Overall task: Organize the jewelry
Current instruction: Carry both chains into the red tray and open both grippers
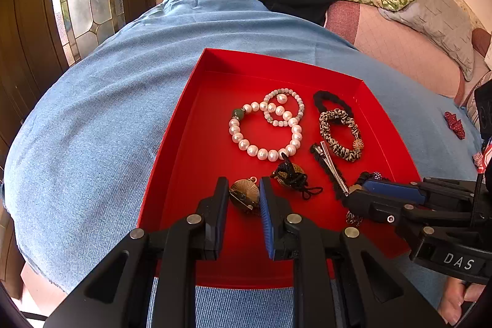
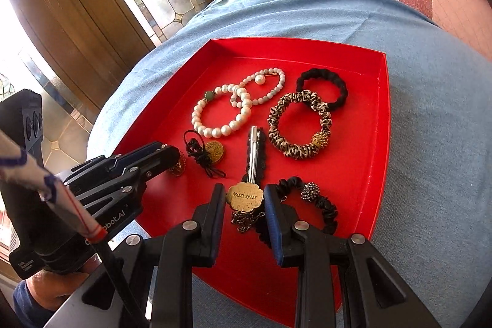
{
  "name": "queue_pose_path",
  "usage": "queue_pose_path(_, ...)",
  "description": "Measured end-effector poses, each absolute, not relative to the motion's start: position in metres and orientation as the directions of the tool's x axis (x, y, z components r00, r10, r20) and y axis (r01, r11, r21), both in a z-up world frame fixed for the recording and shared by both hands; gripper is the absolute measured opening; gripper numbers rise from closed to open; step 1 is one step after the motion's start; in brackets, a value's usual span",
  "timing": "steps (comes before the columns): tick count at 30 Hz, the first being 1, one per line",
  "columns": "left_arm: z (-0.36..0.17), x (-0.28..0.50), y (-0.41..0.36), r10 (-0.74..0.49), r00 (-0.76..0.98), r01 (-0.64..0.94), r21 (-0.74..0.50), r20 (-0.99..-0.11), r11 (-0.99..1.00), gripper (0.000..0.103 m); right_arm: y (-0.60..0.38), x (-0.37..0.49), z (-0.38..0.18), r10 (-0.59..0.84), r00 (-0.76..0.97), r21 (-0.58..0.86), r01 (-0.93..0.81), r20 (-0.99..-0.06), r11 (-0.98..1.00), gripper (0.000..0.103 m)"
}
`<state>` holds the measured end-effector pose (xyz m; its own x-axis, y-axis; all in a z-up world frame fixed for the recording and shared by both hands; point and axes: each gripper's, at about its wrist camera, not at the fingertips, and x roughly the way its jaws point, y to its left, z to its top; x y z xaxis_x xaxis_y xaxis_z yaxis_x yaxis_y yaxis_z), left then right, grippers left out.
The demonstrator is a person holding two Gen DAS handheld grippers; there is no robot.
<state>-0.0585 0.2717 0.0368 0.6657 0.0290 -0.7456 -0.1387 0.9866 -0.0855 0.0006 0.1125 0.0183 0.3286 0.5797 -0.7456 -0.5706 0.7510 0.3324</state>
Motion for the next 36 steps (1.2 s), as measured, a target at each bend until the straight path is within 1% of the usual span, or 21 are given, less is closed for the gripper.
queue_pose_path(13, 0.036, -0.058, 0.274, 0.030, 0.667, -0.140, -0.086, -0.745, 0.986, 0.019, 0.112, 0.003, 0.017, 0.590, 0.321, 0.349, -0.567, -0.740, 0.746, 0.029)
queue_pose_path(28, 0.036, -0.056, 0.274, 0.020, 0.664, -0.135, -0.094, -0.748, 0.986, 0.020, 0.106, 0.010, 0.017, 0.652, 0.266, 0.462, -0.523, -0.710, 0.716, 0.029)
queue_pose_path(36, 0.037, -0.057, 0.273, 0.011, 0.666, -0.124, -0.096, -0.745, 0.988, 0.027, 0.105, 0.012, 0.015, 0.681, 0.236, 0.511, -0.505, -0.693, 0.695, 0.029)
